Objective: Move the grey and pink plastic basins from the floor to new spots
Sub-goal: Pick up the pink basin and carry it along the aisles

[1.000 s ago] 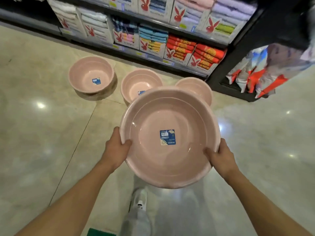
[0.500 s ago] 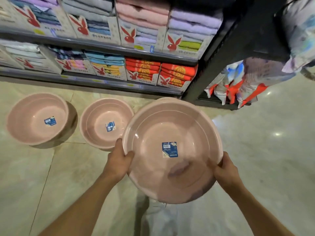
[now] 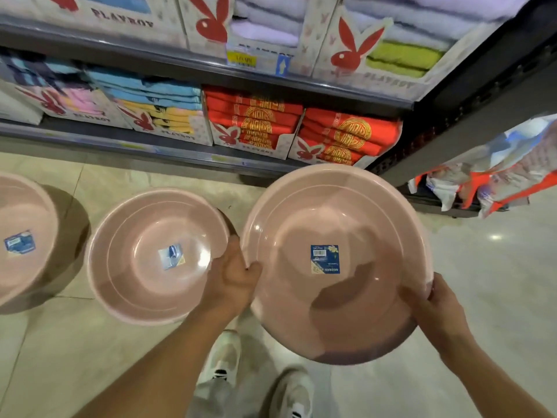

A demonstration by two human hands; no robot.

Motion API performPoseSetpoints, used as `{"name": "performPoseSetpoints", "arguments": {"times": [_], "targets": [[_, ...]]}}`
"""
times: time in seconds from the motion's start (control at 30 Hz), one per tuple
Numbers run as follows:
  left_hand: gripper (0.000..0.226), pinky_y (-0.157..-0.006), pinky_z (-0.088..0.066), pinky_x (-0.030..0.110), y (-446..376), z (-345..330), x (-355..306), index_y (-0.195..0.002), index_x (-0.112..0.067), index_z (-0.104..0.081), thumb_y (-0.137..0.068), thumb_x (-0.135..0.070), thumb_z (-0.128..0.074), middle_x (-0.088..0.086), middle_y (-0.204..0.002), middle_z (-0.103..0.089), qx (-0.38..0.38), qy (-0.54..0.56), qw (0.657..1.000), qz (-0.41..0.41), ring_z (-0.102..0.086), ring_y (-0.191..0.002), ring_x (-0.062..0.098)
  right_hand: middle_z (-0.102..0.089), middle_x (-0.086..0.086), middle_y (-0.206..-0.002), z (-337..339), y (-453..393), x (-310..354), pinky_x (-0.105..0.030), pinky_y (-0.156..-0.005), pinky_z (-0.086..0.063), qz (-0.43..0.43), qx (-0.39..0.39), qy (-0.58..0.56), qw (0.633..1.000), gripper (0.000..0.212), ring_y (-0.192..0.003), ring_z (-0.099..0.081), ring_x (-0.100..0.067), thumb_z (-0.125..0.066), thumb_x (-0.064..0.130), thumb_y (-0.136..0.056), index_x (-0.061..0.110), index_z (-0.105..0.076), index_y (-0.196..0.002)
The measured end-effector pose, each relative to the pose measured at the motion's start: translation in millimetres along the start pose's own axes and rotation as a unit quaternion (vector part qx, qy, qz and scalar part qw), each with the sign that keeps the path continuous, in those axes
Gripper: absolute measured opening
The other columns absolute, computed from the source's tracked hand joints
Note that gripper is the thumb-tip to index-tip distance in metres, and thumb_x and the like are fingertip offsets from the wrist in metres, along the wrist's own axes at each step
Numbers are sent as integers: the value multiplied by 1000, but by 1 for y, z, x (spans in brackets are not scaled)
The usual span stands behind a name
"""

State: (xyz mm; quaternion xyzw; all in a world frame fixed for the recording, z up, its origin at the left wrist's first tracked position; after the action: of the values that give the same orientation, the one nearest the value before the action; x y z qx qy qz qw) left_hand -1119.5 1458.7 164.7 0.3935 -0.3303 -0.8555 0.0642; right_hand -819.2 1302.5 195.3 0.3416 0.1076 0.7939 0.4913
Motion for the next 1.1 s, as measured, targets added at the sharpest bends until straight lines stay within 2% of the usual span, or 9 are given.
{"name": "performPoseSetpoints", "arguments": {"times": [0.07, 0.17, 0.43, 0.57, 0.63, 0.73, 0.87, 0.93, 1.1], "targets": [[31, -84, -57, 44, -21, -13, 6, -116, -20, -46, -92, -34, -60, 9, -94, -69, -3, -34, 999, 14, -67, -90, 36, -68, -4, -96, -17, -22, -8, -54, -80, -53, -11, -2, -5, 1000, 35, -89, -63, -35, -67, 39, -81, 23, -57, -110], [27, -74, -51, 38, -47, -36, 17, -111, -21, -42, -94, -34, -59, 5, -85, -62, -19, -51, 998, 26, -62, -81, 32, -67, -1, -94, -38, -52, -26, -50, -79, -53, -22, 3, 2, 1000, 25, -88, -62, -33, -68, 31, -85, 24, -57, -107], [30, -75, -52, 39, -87, -86, 54, -102, -21, -40, -94, -36, -65, 4, -88, -62, -2, -117, 993, 25, -63, -80, 29, -65, -5, -95, -84, -105, -75, -39, -74, -49, -30, 29, 39, 998, 40, -88, -61, -34, -69, 32, -86, 19, -57, -121], [30, -58, -42, 28, -103, -101, 73, -103, -22, -38, -95, -35, -64, -4, -82, -57, -10, -111, 993, 32, -51, -64, 5, -63, -4, -96, -102, -121, -85, -37, -73, -46, -30, 41, 43, 998, 45, -86, -59, -31, -69, 33, -86, 19, -55, -127], [32, -51, -37, 22, -110, -106, 78, -105, -22, -38, -95, -37, -64, -7, -79, -54, -14, -124, 992, 34, -49, -62, 4, -62, -3, -97, -110, -129, -87, -39, -74, -49, -28, 44, 39, 998, 46, -87, -59, -32, -68, 33, -87, 20, -53, -128], [34, -65, -47, 32, -120, -111, 85, -107, -22, -38, -94, -37, -65, 1, -90, -61, 0, -103, 993, 54, -57, -70, 17, -62, -3, -99, -119, -136, -88, -45, -78, -54, -41, 47, 29, 998, 46, -91, -61, -35, -66, 32, -86, 22, -51, -128], [35, -65, -60, 43, -128, -112, 87, -107, -20, -39, -93, -38, -66, 4, -89, -63, 10, -92, 994, 54, -65, -72, 22, -64, -7, -99, -128, -141, -88, -53, -79, -56, -55, 52, 28, 997, 39, -89, -64, -38, -67, 32, -85, 18, -51, -118], [34, -67, -62, 50, -128, -109, 87, -104, -19, -38, -94, -36, -66, 2, -85, -61, 1, -94, 995, 46, -66, -72, 25, -63, -5, -94, -131, -141, -88, -47, -72, -53, -52, 45, 28, 997, 34, -84, -62, -35, -69, 32, -85, 18, -50, -110], [28, -70, -62, 52, -102, -80, 84, -102, -17, -46, -94, -34, -67, -2, -83, -62, -28, -34, 999, 27, -68, -76, 28, -63, 0, -84, -118, -121, -68, -31, -55, -40, -6, 4, 11, 1000, 27, -72, -56, -15, -71, 29, -85, 18, -51, -100]]}}
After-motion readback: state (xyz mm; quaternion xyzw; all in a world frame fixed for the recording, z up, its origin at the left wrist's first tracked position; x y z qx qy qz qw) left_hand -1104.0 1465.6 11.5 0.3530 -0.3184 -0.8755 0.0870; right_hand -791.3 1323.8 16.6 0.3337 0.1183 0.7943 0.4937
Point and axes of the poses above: each hand's wrist, its own y-axis away from the middle knuckle, its own z-axis out of the back of the hand, x = y × z, the point moved 1 cm from there along -y, towards the middle knuckle
